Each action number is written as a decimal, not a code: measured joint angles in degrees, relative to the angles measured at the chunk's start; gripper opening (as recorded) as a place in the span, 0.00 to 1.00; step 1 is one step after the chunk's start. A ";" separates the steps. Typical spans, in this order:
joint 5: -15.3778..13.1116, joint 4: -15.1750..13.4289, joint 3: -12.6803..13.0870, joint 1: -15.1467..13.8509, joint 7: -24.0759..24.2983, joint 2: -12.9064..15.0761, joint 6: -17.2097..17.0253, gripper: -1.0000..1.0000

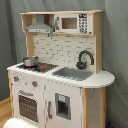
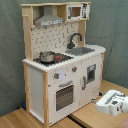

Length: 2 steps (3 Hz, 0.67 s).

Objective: Play with the kitchen

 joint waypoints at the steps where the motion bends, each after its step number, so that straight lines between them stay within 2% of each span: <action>1: -0.01 5.30 -0.71 -3.05 0.35 -0.01 -0.50 1.00; 2: -0.01 10.01 -0.71 -7.55 0.35 -0.02 -0.76 1.00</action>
